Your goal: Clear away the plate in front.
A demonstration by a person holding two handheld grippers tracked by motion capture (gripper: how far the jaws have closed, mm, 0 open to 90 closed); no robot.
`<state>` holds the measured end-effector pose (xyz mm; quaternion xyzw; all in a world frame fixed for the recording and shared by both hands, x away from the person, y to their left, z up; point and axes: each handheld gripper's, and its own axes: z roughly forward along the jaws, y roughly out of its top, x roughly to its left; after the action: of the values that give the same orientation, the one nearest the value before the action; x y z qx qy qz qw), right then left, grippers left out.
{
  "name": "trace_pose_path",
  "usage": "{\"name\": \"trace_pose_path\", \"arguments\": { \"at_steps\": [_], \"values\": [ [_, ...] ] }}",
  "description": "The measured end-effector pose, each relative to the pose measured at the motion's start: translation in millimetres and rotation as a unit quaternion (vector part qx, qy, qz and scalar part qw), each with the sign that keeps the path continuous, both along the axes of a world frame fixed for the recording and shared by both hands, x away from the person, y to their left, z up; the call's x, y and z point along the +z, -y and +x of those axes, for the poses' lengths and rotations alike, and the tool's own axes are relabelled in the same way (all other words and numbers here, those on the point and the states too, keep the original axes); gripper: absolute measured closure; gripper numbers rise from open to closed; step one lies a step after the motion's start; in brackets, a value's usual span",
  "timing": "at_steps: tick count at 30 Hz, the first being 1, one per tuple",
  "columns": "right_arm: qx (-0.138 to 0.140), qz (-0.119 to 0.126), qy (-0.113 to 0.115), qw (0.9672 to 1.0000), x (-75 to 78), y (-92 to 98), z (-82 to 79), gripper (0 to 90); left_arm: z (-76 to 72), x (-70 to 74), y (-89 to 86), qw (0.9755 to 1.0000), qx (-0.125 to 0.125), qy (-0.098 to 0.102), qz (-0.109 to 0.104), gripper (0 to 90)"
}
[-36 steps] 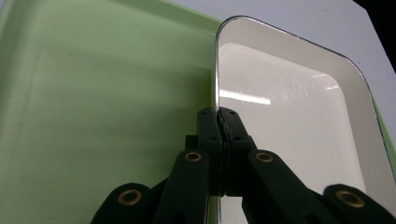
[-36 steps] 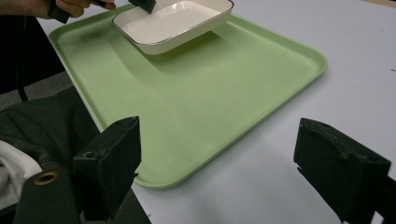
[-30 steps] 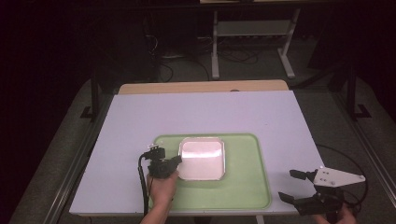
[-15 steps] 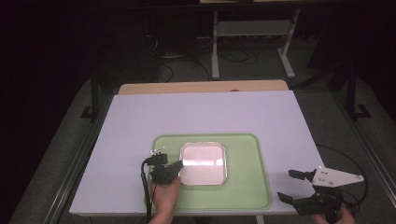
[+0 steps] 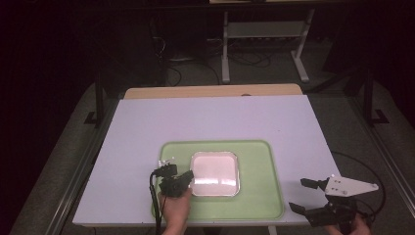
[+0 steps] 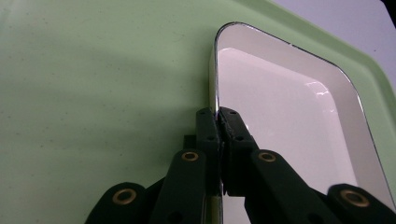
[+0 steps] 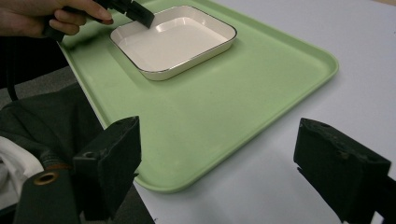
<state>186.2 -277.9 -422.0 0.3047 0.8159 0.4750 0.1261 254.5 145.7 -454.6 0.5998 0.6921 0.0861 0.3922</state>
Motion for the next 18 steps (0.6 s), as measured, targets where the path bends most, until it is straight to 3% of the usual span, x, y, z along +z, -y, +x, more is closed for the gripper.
{"name": "trace_pose_path", "arguments": {
  "at_steps": [1,2,13,18],
  "values": [
    [0.0,0.0,0.0,1.0,-0.1,-0.2,0.0,14.0,-0.3,-0.1,-0.8,1.0,-0.003,0.001,0.001,83.5],
    [0.001,-0.001,-0.001,1.0,-0.3,-0.4,0.3,14.0,0.1,-0.5,-2.1,0.9998,-0.02,0.001,0.004,80.5],
    [0.001,-0.004,-0.003,1.0,-1.1,-1.8,1.1,14.0,-2.5,7.1,-7.3,0.9972,-0.053,0.032,0.042,72.1],
    [-0.002,-0.004,-0.005,1.0,-1.5,-0.4,1.2,14.0,-3.3,10.7,-8.1,0.9921,-0.085,0.055,0.074,65.9]
  ]
}}
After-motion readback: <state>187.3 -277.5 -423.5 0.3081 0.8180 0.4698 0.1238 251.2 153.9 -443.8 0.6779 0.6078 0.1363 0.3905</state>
